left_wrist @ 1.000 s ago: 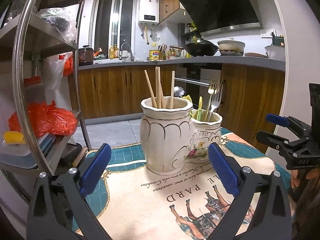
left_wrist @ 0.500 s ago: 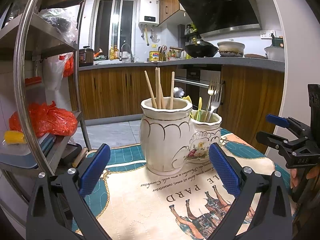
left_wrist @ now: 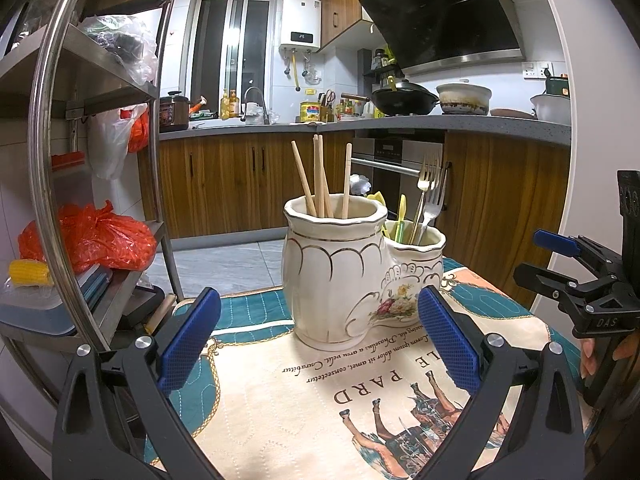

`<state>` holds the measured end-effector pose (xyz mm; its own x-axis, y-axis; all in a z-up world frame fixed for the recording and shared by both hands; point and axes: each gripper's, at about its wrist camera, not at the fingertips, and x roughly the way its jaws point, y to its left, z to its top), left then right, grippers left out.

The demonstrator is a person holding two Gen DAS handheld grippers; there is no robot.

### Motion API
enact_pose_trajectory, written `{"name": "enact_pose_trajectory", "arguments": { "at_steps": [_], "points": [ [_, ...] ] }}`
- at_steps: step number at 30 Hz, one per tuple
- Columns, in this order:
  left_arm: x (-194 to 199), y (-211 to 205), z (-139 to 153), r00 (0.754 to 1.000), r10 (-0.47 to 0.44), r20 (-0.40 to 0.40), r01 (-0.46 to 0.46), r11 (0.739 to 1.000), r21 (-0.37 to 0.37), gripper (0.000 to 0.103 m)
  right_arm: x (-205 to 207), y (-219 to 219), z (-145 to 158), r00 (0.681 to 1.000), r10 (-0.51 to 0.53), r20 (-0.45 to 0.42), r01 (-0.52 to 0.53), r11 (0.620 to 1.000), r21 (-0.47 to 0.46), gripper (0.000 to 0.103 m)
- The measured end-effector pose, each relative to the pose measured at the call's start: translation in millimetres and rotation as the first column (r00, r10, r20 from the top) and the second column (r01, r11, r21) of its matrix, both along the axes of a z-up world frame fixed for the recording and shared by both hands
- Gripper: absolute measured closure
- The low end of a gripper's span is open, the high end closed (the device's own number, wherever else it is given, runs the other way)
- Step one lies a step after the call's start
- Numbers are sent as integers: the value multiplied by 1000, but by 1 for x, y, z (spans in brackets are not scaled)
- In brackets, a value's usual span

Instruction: Organize utensils

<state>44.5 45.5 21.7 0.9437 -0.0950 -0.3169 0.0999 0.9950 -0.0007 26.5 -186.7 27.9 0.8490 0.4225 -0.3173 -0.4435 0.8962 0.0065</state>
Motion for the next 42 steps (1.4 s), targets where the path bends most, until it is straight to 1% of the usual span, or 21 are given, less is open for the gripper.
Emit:
{"name": "enact_pose_trajectory", "arguments": {
  "at_steps": [42],
  "points": [
    [0, 2, -1, 1000, 15, -7, -15, 1000, -1, 6, -1, -2, 0, 1000, -2, 5, 2, 1000, 4, 5]
  ]
}}
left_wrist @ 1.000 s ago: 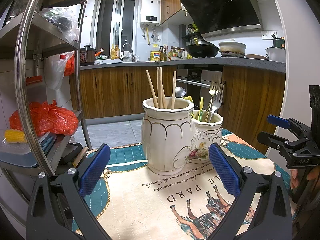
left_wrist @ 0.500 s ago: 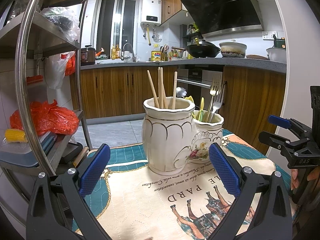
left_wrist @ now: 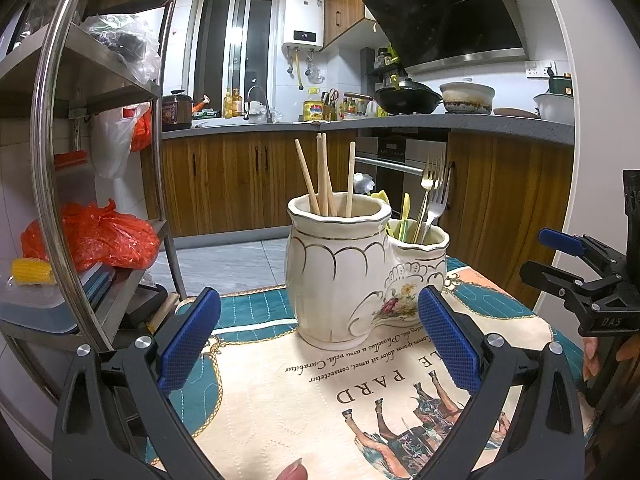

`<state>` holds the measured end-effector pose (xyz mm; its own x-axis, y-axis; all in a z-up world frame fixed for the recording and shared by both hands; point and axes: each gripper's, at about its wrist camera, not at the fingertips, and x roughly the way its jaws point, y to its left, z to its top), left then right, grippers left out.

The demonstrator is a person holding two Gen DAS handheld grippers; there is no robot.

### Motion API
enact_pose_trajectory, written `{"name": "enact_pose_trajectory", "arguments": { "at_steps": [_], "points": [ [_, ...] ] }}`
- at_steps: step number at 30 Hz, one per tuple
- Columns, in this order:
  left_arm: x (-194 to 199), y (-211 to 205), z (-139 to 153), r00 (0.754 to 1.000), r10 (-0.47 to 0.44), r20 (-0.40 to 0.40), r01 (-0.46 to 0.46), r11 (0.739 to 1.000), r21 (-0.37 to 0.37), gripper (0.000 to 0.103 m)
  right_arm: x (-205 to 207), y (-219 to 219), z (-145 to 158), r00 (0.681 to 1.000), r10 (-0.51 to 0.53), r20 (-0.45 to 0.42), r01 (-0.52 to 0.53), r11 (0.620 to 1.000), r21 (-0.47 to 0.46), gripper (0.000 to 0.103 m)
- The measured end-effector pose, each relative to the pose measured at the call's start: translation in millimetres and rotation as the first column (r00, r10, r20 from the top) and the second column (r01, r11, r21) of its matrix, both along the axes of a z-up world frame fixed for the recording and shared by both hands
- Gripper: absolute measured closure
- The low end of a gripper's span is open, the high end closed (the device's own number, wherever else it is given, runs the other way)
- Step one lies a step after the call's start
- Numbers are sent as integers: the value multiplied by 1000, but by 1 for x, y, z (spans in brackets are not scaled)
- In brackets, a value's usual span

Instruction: Organize utensils

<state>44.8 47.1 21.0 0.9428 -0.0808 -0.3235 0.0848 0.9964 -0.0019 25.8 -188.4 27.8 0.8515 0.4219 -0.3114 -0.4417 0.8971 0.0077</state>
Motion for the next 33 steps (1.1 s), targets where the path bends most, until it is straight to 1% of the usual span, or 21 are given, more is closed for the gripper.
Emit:
{"name": "enact_pose_trajectory", "arguments": {
  "at_steps": [15, 33],
  "points": [
    [2, 0, 0, 1000, 15, -8, -15, 1000, 3, 6, 0, -1, 1, 1000, -2, 1, 2, 1000, 1, 5],
    [1, -3, 1, 999, 35, 4, -35, 999, 14, 6, 0, -1, 1, 1000, -2, 2, 2, 1000, 2, 5]
  ]
}}
